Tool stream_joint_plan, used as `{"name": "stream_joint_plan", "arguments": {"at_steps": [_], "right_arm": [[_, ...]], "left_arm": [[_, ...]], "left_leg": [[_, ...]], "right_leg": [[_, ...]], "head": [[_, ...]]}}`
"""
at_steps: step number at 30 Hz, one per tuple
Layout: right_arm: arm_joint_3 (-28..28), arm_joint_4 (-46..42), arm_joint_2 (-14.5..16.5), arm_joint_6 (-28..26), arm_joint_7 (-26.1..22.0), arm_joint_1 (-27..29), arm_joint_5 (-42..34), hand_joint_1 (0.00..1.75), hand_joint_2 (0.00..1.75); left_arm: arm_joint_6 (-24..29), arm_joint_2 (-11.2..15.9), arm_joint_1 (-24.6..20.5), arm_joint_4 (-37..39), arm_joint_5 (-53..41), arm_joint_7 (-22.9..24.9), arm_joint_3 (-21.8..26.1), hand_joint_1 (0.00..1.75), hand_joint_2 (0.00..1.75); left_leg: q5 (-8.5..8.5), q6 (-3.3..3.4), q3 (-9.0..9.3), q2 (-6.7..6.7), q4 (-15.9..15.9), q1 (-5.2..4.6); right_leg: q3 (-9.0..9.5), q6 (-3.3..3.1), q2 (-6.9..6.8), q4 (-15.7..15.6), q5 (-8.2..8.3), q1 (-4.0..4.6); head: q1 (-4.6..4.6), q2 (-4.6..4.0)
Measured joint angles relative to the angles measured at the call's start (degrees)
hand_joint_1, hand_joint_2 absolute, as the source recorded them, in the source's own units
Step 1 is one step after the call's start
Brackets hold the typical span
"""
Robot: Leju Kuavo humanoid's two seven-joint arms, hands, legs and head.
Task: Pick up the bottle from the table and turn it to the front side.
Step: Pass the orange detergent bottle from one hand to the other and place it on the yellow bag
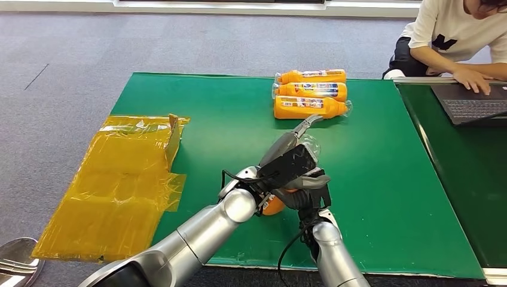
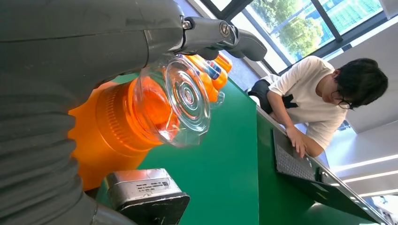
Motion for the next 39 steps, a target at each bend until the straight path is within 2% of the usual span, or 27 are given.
{"name": "stream_joint_plan", "arguments": {"at_steps": [5, 10, 12, 15, 23, 29, 39], "right_arm": [[-0.1, -0.1, -0.4, 1.9, 0.4, 0.0, 0.5, 1.75, 1.75], [-0.1, -2.9, -1.0, 7.5, 0.1, 2.3, -3.0, 1.75, 1.75], [-0.1, -6.2, -1.4, 6.3, 0.2, 4.1, -1.5, 1.75, 1.75], [-0.1, -11.8, -2.5, 2.0, 3.0, 5.7, 3.8, 1.75, 1.75], [0.4, -20.8, -5.1, -4.5, 7.6, 6.8, 14.0, 1.75, 1.75], [1.8, -24.7, -6.8, -5.0, 11.5, 5.4, 19.0, 1.75, 1.75], [4.0, -25.4, -8.4, -5.3, 12.1, 3.6, 20.5, 1.75, 1.75]], "left_arm": [[-0.9, 0.2, 0.3, 0.6, -1.4, -1.2, 2.6, 0.0, 1.75], [-0.7, 0.4, 2.0, 0.5, -3.4, -2.7, 4.9, 0.0, 1.75], [-0.5, 0.6, 3.2, -0.2, -3.7, -3.8, 5.7, 0.0, 1.75], [-0.3, 0.7, 4.8, -1.5, -3.8, -5.2, 7.2, 0.0, 1.75], [0.4, 0.8, 7.9, -5.0, -3.6, -6.9, 9.8, 0.0, 1.75], [1.7, 0.9, 9.8, -7.7, -3.5, -7.7, 12.2, 0.0, 1.75], [2.6, 1.3, 11.2, -10.1, -3.5, -7.9, 13.0, 0.0, 1.75]], "left_leg": [[0.0, 0.0, 0.03, -0.02, 0.0, 0.0], [0.01, 0.0, 0.01, -0.09, 0.0, 0.0], [0.01, 0.0, -0.05, -0.16, 0.0, 0.0], [0.01, 0.0, -0.11, -0.19, 0.0, -0.01], [0.14, 0.03, -0.32, -0.51, 0.0, -0.01], [0.27, 0.02, -0.44, -0.79, 0.0, -0.01], [0.32, 0.05, -0.5, -0.89, 0.0, -0.01]], "right_leg": [[0.04, 0.0, 0.0, 0.0, 0.0, 0.0], [0.05, 0.0, -0.04, 0.0, 0.0, 0.0], [0.04, 0.01, -0.1, 0.0, 0.0, -0.01], [0.03, 0.01, -0.17, 0.0, 0.0, -0.01], [0.21, 0.02, -0.47, 0.0, 0.01, 0.0], [0.27, 0.04, -0.73, 0.0, 0.03, 0.0], [0.26, 0.05, -0.84, 0.0, 0.04, -0.01]], "head": [[-0.01, 0.0], [-0.02, 0.01], [-0.02, 0.0], [-0.02, 0.0], [-0.02, 0.0], [-0.03, 0.0], [-0.02, 0.01]]}}
